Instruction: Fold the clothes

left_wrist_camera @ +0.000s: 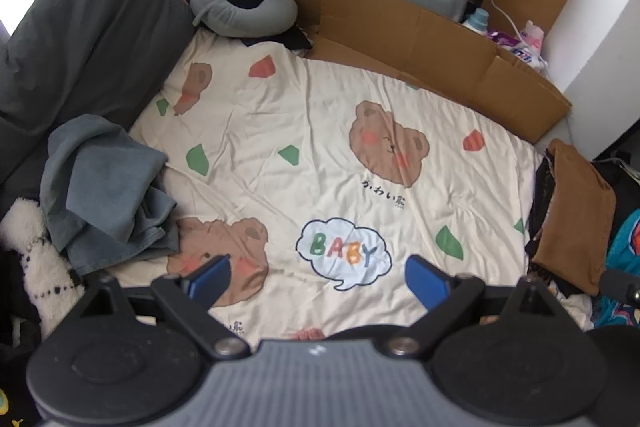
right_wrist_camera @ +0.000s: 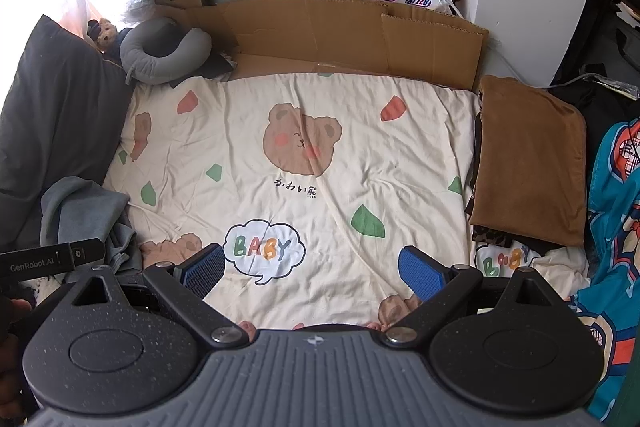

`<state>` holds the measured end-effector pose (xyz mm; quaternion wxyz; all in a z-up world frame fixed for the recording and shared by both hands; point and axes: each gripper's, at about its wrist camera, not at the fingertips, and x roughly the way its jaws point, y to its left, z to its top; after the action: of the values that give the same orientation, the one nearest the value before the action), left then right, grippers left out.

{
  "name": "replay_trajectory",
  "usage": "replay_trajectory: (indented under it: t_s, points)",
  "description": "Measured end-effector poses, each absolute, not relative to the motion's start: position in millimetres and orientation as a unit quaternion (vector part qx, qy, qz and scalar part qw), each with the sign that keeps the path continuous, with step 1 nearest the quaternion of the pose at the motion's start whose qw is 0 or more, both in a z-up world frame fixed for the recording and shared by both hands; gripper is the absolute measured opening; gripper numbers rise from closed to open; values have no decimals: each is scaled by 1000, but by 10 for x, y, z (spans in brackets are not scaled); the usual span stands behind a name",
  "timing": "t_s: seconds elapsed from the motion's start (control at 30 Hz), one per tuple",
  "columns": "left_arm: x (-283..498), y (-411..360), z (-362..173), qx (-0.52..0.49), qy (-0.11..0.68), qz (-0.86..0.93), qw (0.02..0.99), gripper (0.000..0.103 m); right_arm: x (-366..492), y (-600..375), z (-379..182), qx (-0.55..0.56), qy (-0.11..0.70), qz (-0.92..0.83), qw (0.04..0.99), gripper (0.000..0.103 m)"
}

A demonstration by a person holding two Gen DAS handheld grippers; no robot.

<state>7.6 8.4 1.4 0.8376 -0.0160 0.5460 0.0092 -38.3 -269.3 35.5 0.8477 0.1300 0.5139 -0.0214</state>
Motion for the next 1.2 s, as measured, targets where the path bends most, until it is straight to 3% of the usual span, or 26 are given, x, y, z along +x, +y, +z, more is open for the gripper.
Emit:
replay_trajectory:
  t_s: [0.63,0.87,1.2]
  points:
    - [116,250,194,-9,520,-31,854,95,-348,-2626,510,110,508,-57,853,97]
    - [122,471,314,-10,501,-14,865,102,-308,-2607,580,135,500,-38,855,99]
    - [77,735,303,-24,499,-12,866,103,-270,-2555,627,139,489,-33,860,102]
